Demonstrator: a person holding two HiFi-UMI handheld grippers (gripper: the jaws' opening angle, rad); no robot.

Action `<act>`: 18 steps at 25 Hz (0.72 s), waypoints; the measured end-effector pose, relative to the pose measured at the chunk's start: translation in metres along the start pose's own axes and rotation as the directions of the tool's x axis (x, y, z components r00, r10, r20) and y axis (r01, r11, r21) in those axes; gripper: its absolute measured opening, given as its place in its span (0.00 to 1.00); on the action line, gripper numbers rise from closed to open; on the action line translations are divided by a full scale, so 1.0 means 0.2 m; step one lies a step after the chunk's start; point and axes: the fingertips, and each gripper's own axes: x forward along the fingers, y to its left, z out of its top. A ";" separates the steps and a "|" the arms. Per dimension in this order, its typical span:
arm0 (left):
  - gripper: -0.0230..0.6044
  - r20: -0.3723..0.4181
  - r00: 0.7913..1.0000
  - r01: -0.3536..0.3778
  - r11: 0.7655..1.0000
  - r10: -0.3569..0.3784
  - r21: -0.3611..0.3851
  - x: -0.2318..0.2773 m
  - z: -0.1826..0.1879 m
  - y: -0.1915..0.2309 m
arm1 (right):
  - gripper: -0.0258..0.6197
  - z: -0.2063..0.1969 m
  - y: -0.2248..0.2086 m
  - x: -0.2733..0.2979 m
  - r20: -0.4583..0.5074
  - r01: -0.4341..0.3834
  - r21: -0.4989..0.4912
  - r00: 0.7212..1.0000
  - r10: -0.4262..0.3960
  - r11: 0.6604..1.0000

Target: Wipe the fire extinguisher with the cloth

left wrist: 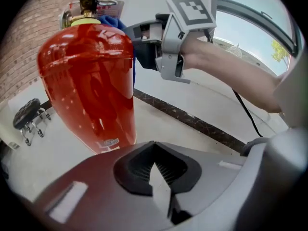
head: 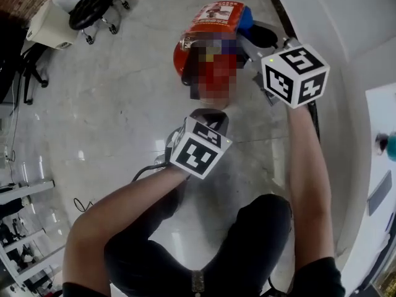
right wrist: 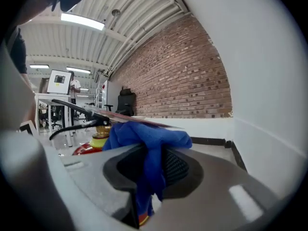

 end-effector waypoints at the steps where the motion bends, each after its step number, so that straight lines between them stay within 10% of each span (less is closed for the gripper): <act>1: 0.04 0.011 1.000 -0.008 1.000 0.008 0.005 0.00 0.00 0.00 | 0.18 -0.03 -0.02 0.02 -0.015 -0.003 -0.008 1.000 0.003 1.000; 8: 0.04 0.017 0.998 -0.060 0.998 0.059 0.010 -0.03 -0.06 -0.02 | 0.17 -0.36 -0.03 0.02 -0.081 -0.047 0.113 0.995 0.056 0.992; 18: 0.04 0.024 0.992 -0.126 0.990 0.128 -0.066 -0.13 -0.09 0.04 | 0.17 -0.26 0.17 -0.27 0.077 -0.045 0.125 0.996 0.036 0.991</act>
